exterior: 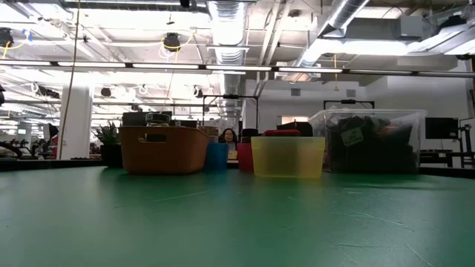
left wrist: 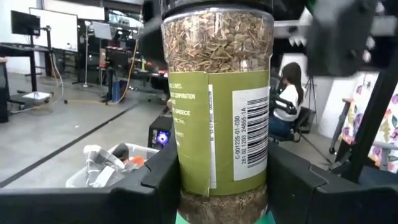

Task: Sort spices by type
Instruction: Put the black seasoning bottle into the red bin upright

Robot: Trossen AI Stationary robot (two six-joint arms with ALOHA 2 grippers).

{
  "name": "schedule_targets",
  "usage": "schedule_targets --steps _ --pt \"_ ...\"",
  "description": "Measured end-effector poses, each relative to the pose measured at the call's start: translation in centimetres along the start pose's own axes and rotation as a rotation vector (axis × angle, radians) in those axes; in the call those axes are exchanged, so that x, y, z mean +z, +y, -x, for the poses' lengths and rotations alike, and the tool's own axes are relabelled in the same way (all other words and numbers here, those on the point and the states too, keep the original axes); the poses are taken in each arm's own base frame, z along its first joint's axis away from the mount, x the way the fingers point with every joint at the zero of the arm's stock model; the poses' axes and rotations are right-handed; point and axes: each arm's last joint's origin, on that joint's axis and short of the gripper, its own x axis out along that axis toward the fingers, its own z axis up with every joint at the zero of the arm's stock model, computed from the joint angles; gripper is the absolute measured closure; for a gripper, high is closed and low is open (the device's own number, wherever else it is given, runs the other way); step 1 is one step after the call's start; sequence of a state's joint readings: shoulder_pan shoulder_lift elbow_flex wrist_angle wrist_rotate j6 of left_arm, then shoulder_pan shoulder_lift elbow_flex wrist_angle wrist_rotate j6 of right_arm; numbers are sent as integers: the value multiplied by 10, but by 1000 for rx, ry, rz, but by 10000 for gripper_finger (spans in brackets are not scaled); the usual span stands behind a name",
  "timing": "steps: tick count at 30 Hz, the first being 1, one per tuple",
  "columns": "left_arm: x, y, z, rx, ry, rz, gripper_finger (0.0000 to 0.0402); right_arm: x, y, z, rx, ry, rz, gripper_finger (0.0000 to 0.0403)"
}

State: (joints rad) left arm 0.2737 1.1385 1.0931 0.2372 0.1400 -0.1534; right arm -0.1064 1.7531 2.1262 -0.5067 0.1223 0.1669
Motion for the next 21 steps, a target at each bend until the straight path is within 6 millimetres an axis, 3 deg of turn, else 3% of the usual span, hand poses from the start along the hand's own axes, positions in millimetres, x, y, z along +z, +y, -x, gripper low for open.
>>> schedule_targets --steps 9,21 --pt "-3 0 0 -5 34 -6 224 4 -14 0 -24 -2 -9 35" --pt "-9 0 1 -2 95 -21 224 2 -16 0 -4 26 -24 79"
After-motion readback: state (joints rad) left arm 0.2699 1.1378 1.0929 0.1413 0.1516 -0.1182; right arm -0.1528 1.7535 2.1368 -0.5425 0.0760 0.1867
